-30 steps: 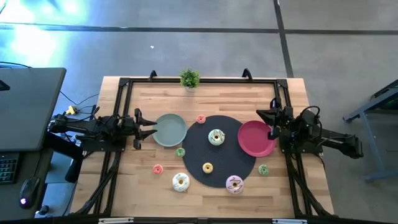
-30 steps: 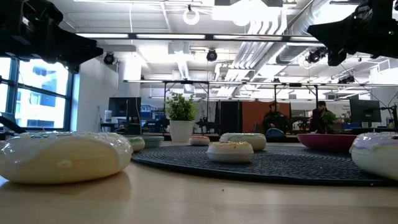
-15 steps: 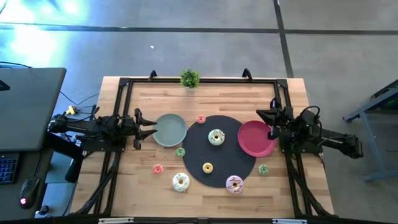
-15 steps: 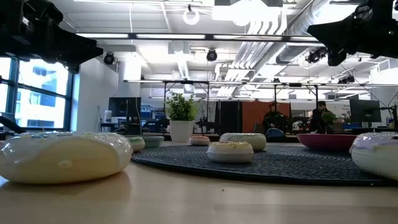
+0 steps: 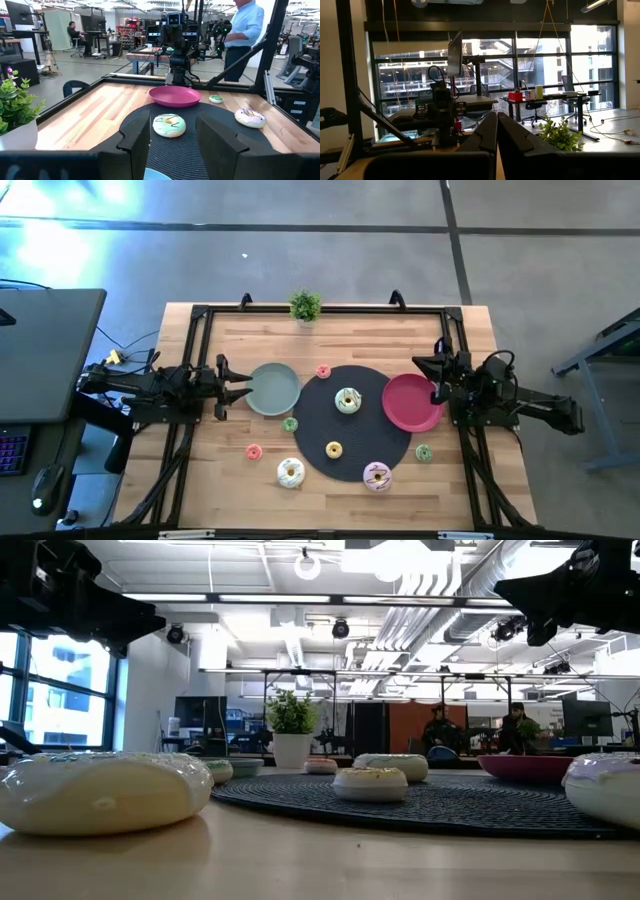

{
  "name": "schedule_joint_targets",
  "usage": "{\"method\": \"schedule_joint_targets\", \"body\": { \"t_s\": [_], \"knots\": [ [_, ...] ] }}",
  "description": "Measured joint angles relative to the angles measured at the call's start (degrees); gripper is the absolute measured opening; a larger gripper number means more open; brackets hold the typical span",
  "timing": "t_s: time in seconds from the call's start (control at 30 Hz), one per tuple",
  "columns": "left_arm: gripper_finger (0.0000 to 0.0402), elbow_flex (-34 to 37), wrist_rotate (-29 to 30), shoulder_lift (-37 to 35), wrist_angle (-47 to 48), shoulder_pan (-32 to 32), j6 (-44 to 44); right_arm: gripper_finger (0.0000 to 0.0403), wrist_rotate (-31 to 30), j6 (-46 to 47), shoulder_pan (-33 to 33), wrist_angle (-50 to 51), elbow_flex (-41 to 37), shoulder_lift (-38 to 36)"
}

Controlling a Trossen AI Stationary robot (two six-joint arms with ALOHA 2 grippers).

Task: Pick & Place donuts
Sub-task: Put the large blue donut on the red plate

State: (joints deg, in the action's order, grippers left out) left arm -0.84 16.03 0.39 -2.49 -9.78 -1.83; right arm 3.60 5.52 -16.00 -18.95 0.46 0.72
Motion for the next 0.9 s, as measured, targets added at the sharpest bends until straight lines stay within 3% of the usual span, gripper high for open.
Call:
{"method": "schedule_joint_targets", "body": {
  "t_s": [0.9],
  "knots": [
    [0.0149,0.0,0.2,0.0,0.0,0.0,0.0,0.0003,-0.1,-1.5,0.0,0.0,0.0,0.0]
  ]
}}
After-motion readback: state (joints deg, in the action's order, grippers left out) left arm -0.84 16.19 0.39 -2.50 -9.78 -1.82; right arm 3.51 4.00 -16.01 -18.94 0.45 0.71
